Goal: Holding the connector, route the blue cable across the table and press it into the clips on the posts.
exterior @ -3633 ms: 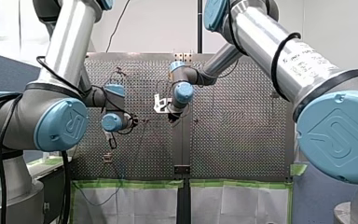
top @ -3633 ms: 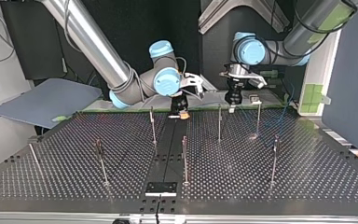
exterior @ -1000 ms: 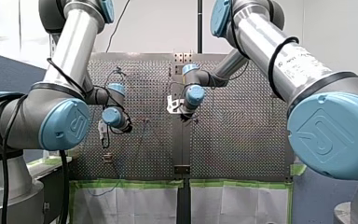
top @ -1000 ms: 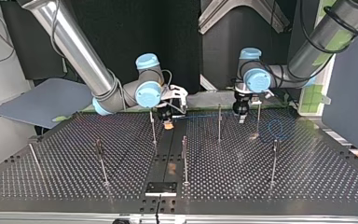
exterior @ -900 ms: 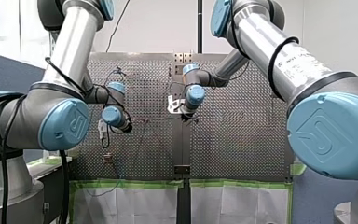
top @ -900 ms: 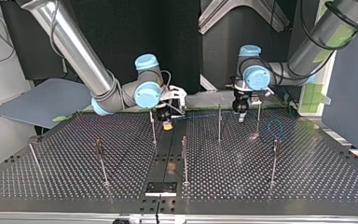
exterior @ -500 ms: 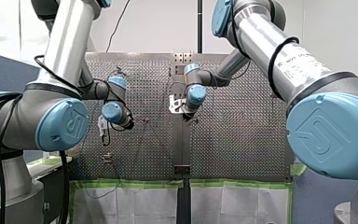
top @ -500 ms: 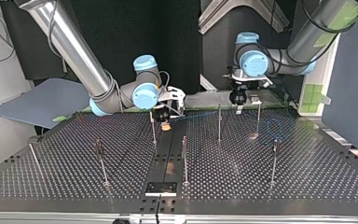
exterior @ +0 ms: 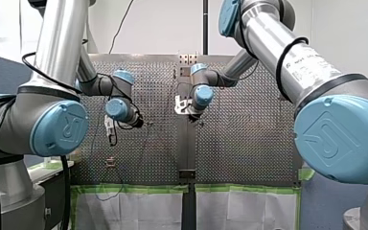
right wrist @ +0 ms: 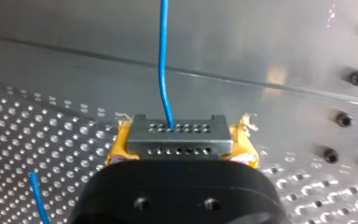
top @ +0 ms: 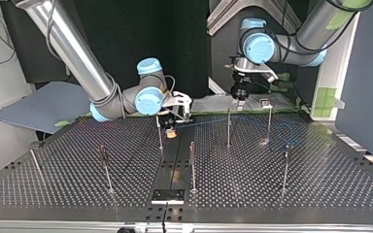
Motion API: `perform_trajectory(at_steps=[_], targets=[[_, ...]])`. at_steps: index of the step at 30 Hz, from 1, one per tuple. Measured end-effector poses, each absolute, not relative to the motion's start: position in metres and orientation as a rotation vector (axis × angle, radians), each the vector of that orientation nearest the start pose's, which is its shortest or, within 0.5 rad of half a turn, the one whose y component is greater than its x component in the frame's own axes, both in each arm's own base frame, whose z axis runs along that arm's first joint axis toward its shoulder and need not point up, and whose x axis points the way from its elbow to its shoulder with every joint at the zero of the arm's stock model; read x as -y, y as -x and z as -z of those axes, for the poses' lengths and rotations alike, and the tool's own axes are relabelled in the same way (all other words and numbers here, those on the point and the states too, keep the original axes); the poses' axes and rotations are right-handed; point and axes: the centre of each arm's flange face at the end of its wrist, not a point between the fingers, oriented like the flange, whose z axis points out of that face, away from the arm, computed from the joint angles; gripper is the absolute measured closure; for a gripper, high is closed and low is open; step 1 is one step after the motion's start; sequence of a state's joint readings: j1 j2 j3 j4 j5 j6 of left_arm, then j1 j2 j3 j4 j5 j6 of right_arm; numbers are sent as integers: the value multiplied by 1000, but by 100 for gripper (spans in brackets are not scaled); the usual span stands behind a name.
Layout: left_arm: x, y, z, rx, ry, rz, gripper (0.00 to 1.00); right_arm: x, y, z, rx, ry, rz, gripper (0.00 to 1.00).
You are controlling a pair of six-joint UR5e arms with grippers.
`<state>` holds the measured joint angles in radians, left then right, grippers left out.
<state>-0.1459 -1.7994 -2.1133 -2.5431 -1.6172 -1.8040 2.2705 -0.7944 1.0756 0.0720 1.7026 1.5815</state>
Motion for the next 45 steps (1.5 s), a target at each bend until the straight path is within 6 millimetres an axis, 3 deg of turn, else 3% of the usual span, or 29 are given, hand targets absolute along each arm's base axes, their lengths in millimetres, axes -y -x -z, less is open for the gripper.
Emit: perform_trajectory(at_steps=[10, 19, 29, 38, 45], targets=[[233, -442, -211, -1643, 155, 327, 0, 488, -557, -249, 1037, -1902, -1347, 100], [271, -450, -204, -1664, 121, 373, 0, 489, -549, -264, 1062, -1875, -1356, 100], [316, -462, -192, -1664, 80, 442, 0, 486, -545, -261, 1073, -1886, -1337, 100], [314, -494, -185, -1640, 146, 388, 0, 485, -544, -262, 1074, -1889, -1336, 100], [304, -503, -187, -1612, 195, 339, 0, 486, -544, -262, 1072, -1888, -1334, 100]])
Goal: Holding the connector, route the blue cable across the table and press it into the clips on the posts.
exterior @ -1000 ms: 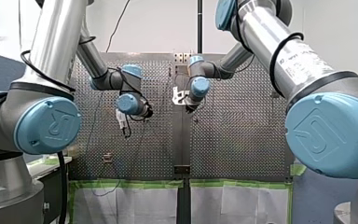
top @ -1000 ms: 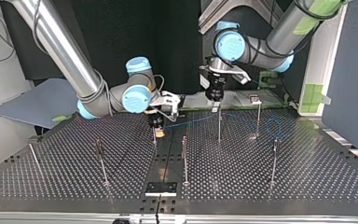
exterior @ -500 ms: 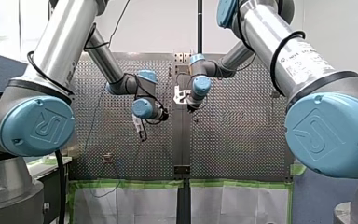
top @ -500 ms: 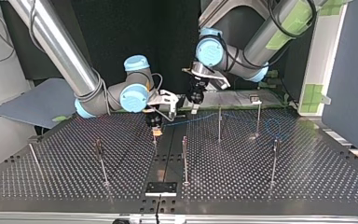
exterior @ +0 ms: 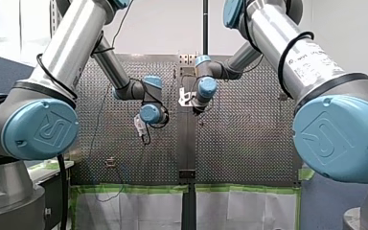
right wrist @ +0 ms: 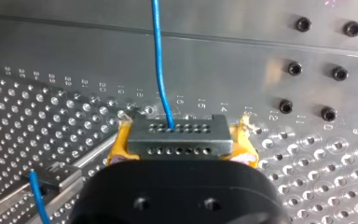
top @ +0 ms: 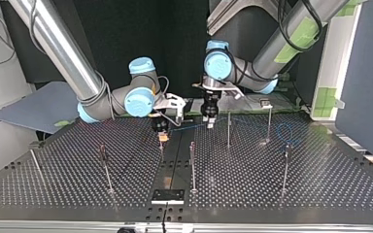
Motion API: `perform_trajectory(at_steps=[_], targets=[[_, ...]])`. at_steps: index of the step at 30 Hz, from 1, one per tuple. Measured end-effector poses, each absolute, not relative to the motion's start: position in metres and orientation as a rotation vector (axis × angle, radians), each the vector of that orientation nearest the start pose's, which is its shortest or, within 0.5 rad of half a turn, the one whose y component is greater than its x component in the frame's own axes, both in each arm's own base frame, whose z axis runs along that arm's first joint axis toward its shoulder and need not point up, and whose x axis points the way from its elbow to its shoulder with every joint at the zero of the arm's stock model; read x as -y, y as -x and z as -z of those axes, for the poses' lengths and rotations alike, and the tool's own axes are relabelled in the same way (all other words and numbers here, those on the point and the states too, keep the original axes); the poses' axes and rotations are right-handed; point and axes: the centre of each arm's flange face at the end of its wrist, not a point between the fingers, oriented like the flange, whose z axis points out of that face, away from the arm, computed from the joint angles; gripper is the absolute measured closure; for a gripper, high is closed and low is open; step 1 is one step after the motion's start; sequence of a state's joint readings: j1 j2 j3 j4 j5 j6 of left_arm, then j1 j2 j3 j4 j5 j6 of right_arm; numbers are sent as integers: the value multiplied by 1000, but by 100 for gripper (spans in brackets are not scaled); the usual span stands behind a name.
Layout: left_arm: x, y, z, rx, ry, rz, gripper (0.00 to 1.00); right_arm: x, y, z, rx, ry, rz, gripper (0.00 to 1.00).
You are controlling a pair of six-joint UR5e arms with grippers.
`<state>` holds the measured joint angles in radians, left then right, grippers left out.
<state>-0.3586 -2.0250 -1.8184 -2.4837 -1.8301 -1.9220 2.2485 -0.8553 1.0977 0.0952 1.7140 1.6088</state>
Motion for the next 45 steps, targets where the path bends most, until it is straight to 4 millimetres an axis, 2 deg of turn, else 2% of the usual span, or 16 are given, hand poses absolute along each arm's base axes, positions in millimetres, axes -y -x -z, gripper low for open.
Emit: perform_trajectory(at_steps=[7, 20, 25, 26, 27, 29, 30, 31, 32, 33, 34, 41, 45], targets=[[301, -510, -187, -1602, 191, 349, 0, 486, -544, -262, 1069, -1891, -1335, 100], [298, -545, -160, -1656, 220, 304, 0, 485, -545, -262, 1064, -1897, -1341, 100], [304, -553, -163, -1671, 207, 283, 0, 485, -545, -263, 1064, -1897, -1342, 100], [305, -553, -165, -1676, 201, 277, 16, 485, -545, -263, 1064, -1897, -1342, 100], [306, -553, -165, -1679, 197, 272, 16, 485, -545, -262, 1063, -1897, -1342, 100], [306, -552, -167, -1690, 191, 264, 35, 485, -545, -263, 1063, -1897, -1342, 100], [307, -551, -168, -1694, 189, 261, 35, 485, -545, -263, 1062, -1896, -1342, 100], [307, -551, -169, -1697, 188, 259, 77, 485, -545, -263, 1062, -1897, -1342, 100], [307, -550, -172, -1697, 189, 255, 92, 485, -545, -263, 1062, -1897, -1341, 100], [306, -549, -175, -1696, 192, 250, 92, 485, -545, -263, 1062, -1897, -1341, 100], [306, -548, -177, -1695, 196, 246, 100, 486, -545, -263, 1063, -1897, -1341, 100], [304, -544, -199, -1671, 225, 223, 100, 487, -543, -262, 1065, -1895, -1339, 100], [305, -541, -199, -1673, 224, 222, 100, 487, -543, -262, 1066, -1894, -1338, 100]])
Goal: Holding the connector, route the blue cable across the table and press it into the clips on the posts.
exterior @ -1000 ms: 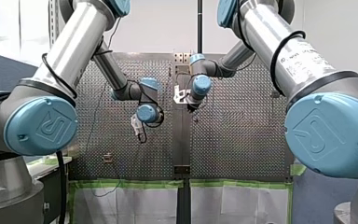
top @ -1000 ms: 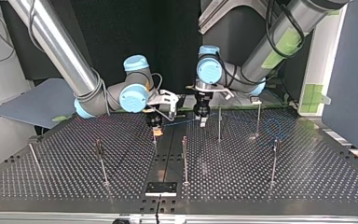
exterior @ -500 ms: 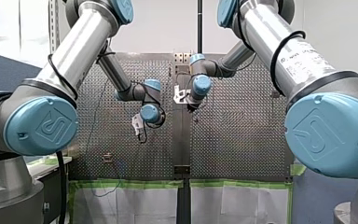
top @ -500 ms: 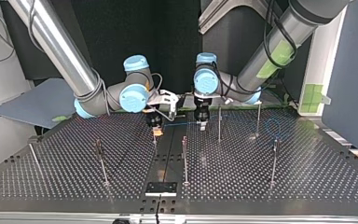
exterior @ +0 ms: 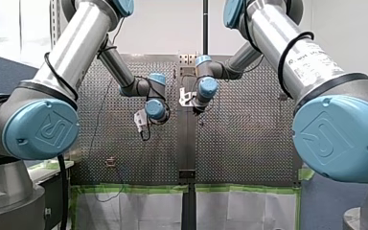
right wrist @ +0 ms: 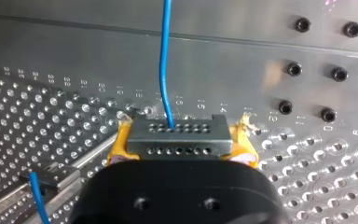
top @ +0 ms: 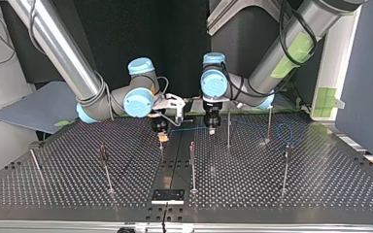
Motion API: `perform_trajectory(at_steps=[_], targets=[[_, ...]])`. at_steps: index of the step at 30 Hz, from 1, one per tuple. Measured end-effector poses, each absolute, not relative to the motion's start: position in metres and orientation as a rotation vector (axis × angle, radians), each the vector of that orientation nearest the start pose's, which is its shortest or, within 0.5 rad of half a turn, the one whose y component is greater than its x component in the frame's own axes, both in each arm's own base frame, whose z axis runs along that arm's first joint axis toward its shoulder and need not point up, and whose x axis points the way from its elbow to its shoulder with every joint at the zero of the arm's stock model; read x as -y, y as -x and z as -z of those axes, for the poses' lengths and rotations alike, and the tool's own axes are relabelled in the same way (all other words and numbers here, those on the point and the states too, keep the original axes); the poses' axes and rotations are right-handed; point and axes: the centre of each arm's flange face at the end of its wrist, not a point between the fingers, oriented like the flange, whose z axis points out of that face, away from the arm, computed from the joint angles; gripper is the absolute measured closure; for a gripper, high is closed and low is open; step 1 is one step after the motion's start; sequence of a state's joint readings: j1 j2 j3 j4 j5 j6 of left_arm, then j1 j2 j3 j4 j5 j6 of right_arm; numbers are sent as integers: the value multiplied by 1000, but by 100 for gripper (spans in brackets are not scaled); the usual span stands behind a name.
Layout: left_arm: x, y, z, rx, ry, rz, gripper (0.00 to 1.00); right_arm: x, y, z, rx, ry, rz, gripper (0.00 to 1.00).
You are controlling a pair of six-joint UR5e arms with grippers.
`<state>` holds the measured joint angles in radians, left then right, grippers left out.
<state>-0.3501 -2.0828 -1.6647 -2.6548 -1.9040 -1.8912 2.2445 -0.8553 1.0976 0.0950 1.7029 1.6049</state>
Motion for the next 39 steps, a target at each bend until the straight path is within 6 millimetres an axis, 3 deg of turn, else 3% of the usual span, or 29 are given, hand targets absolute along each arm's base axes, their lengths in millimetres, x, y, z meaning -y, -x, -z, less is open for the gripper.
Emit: perform_trajectory(at_steps=[10, 12, 13, 14, 15, 16, 18, 20, 21, 23, 24, 26, 39], targets=[[308, -530, -192, -1693, 211, 229, 100, 488, -542, -265, 1064, -1891, -1340, 100], [310, -529, -192, -1695, 201, 240, 95, 488, -542, -265, 1064, -1891, -1339, 100], [311, -529, -192, -1696, 198, 243, 75, 488, -542, -265, 1064, -1891, -1339, 100], [312, -529, -192, -1696, 196, 246, 62, 488, -542, -265, 1064, -1890, -1339, 100], [312, -528, -192, -1696, 194, 248, 62, 488, -542, -265, 1064, -1890, -1339, 100], [312, -528, -192, -1697, 194, 248, 51, 488, -542, -265, 1064, -1890, -1339, 100], [313, -528, -192, -1697, 198, 247, 51, 488, -542, -265, 1064, -1890, -1339, 100], [312, -527, -192, -1697, 203, 245, 66, 488, -542, -265, 1065, -1890, -1339, 100], [312, -527, -192, -1697, 205, 245, 66, 488, -542, -265, 1065, -1889, -1338, 100], [312, -527, -192, -1697, 209, 243, 82, 489, -541, -265, 1066, -1889, -1338, 100], [312, -527, -192, -1697, 211, 242, 82, 489, -541, -265, 1066, -1888, -1338, 100], [311, -527, -192, -1697, 216, 238, 97, 489, -541, -265, 1066, -1888, -1338, 100], [311, -526, -192, -1696, 236, 241, 100, 490, -541, -265, 1067, -1887, -1336, 100]])
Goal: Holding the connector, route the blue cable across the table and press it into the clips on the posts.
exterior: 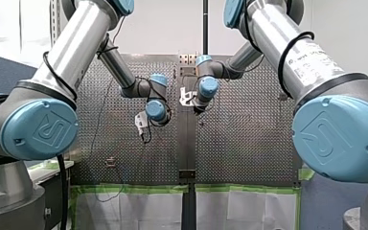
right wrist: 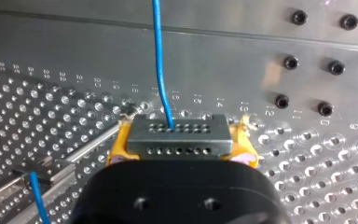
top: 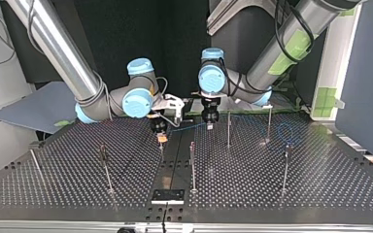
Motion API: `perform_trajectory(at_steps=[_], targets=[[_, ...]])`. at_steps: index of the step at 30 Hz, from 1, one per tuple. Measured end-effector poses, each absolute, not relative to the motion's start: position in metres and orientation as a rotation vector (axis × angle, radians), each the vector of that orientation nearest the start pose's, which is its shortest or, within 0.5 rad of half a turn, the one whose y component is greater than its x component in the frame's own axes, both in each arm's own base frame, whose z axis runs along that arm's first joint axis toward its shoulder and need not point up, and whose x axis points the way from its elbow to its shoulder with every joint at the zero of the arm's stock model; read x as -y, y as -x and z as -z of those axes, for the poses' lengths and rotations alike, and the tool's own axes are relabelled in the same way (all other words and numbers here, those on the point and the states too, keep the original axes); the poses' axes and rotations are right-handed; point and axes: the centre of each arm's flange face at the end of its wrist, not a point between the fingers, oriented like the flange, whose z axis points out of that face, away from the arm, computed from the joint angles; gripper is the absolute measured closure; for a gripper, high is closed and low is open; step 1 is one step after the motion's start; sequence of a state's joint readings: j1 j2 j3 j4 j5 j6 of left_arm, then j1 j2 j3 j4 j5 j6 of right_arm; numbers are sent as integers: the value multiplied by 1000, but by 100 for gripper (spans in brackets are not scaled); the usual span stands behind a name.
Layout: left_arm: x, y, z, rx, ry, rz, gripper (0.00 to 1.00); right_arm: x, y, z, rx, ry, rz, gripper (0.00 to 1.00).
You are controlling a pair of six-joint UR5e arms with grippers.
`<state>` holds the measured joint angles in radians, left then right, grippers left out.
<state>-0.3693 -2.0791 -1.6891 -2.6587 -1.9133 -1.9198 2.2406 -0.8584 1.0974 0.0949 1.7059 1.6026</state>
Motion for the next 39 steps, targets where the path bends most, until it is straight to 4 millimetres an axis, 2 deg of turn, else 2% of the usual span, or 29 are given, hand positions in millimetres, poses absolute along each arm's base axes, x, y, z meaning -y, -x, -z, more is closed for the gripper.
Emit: perform_trajectory(at_steps=[4, 8, 19, 27, 39], targets=[[312, -525, -193, -1695, 235, 242, 100, 489, -541, -267, 1064, -1885, -1338, 100], [312, -523, -206, -1678, 241, 244, 100, 488, -540, -276, 1059, -1873, -1349, 100], [307, -504, -232, -1653, 242, 256, 100, 484, -530, -327, 1046, -1806, -1411, 100], [310, -492, -265, -1608, 232, 284, 100, 478, -520, -361, 1042, -1774, -1433, 100], [312, -476, -322, -1516, 224, 342, 100, 467, -508, -399, 1033, -1746, -1455, 100]])
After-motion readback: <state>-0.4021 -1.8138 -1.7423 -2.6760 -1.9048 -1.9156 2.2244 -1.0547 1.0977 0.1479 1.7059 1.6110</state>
